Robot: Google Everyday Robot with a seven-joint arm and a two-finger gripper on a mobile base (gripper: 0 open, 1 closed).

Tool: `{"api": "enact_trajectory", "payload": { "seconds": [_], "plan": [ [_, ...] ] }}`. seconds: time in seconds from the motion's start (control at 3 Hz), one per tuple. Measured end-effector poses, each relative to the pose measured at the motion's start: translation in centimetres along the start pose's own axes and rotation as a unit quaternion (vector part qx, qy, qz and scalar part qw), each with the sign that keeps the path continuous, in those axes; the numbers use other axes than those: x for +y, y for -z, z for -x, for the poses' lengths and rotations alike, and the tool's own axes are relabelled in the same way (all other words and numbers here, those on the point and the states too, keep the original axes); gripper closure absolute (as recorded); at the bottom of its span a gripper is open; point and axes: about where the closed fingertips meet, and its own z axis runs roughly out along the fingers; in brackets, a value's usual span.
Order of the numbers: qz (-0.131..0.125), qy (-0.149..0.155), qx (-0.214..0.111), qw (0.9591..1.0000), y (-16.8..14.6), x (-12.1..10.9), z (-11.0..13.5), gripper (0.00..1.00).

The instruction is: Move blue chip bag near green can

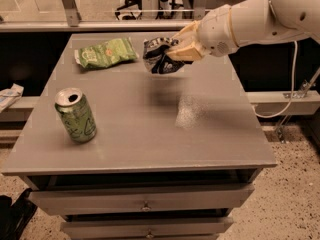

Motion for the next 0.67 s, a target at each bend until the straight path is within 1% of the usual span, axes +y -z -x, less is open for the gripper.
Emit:
{"api": "enact_trajectory", "payload": {
  "seconds": [0.33, 0.67],
  "plan": [
    [0.062, 0.024, -0.054, 0.9963, -0.8, 5.2, 3.2, 1.00],
    [0.118, 0.042, -0.081, 0.9889, -2.5, 10.1, 5.2, 1.00]
  ]
}}
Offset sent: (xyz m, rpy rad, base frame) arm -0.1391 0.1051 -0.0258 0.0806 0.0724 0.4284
